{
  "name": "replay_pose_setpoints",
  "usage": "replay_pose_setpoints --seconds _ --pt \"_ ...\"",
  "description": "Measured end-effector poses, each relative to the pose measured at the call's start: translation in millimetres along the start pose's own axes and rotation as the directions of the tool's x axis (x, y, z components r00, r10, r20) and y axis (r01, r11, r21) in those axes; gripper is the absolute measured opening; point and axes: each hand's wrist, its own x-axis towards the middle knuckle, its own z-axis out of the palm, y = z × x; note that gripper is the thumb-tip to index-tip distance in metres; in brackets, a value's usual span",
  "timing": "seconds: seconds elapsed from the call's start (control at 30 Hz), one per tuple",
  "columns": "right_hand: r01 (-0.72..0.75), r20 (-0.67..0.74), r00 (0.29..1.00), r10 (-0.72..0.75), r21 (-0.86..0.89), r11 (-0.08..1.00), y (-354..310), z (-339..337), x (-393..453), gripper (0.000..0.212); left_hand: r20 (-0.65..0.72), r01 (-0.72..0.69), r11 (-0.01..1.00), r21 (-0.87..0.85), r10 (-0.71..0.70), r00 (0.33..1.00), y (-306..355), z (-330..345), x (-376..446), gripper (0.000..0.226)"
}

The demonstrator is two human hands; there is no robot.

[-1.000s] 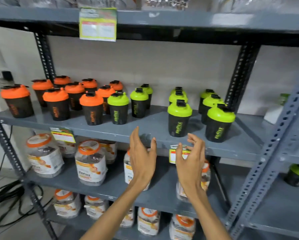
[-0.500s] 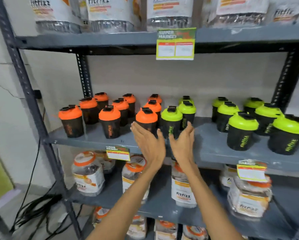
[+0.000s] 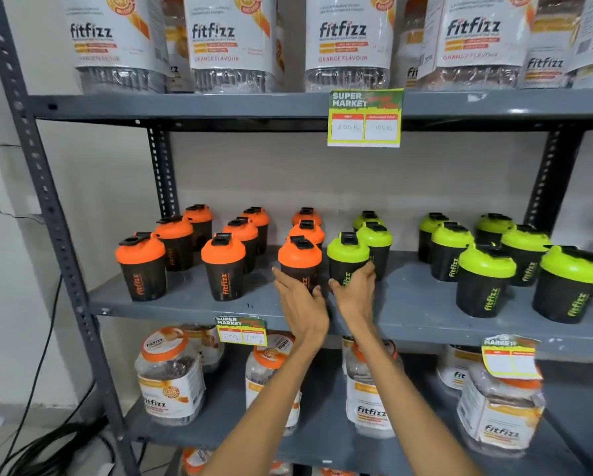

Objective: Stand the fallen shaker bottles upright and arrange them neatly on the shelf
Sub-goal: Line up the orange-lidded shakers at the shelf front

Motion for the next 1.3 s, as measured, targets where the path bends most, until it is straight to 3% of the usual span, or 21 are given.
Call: replay_pose_setpoints --seconds 0.5,1.3 --pt "0.042 -0.036 0.998 -0.042 -0.01 0.999 28.5 -54.2 0.2 0.076 0.185 -0.058 0.989 -0.135 0.083 0.979 2.0 -5.9 6.7 0.087" --pt "0.004 -0.039 0.999 0.0 0.086 0.996 36.7 -54.9 -7.2 0.086 0.163 -0.023 0.99 -0.138 0.046 0.985 -0.7 -7.4 -0.6 0.092"
